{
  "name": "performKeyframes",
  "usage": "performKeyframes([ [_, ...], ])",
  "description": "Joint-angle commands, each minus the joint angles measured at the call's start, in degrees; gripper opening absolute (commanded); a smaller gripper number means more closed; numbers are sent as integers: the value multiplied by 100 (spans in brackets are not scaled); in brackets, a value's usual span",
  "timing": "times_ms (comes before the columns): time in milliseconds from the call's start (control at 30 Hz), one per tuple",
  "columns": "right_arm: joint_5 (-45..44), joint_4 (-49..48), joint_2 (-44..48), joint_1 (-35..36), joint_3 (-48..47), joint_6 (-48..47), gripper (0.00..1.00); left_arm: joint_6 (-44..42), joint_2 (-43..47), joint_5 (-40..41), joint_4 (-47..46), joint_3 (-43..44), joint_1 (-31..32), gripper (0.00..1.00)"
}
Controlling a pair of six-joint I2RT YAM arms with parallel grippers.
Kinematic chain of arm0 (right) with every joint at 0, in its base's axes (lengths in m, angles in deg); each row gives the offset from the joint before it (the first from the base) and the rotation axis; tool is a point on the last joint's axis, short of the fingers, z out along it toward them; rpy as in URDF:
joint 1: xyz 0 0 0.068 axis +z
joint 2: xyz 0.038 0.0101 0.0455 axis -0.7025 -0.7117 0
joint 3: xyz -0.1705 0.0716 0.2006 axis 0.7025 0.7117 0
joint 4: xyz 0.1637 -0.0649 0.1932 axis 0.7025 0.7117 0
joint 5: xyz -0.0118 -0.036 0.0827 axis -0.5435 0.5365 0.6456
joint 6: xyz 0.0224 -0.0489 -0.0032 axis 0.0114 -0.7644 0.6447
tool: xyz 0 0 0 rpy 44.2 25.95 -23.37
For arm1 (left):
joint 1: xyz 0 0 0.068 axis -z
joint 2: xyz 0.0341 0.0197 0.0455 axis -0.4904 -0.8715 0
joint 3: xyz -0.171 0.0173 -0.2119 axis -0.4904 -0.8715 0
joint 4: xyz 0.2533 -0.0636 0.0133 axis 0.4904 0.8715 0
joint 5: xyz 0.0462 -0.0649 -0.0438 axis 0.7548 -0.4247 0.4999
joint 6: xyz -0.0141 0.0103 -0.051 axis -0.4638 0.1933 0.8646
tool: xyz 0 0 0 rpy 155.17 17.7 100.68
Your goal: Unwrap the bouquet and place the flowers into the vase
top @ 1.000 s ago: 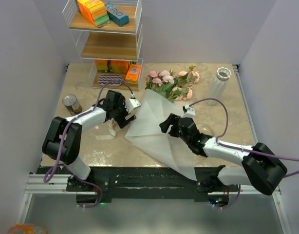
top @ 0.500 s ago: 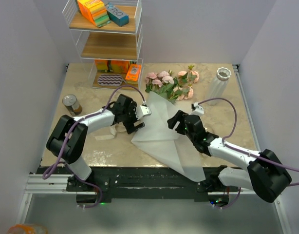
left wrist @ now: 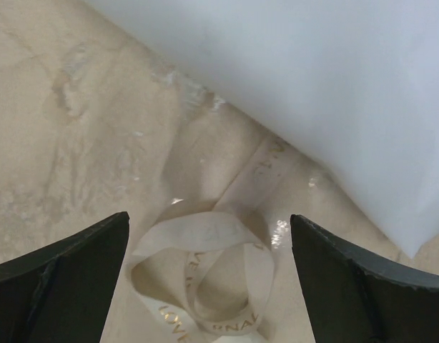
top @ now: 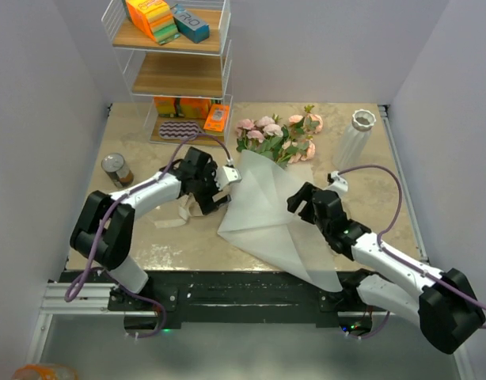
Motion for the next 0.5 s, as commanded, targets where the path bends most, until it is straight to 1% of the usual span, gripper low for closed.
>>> performKeyframes([
  [0,-1,-213,-41,-10,284,264,81,103,413,-582,732,951,-487,99],
  [67,78,-486,-261,-19,250,334,81,95,676,-626,838,1171,-566,99],
  [100,148,-565,-567,-19,223,326,81,95,790,-626,935,1233,-593,99],
  [200,184,-847,-1042,-19,100,387,80,95,1168,-705,1172,1505,-733,99],
  [300,158,-1215,-1220,-10,91,414,80,-54,1344,-898,1645,1830,-839,99],
  [333,123,-1330,-1333,-19,74,396,79,-116,1432,-1012,1691,1839,-865,99],
  [467,0,-1593,-1589,-19,-6,273,75,-117,1494,-977,1805,1804,-874,99],
])
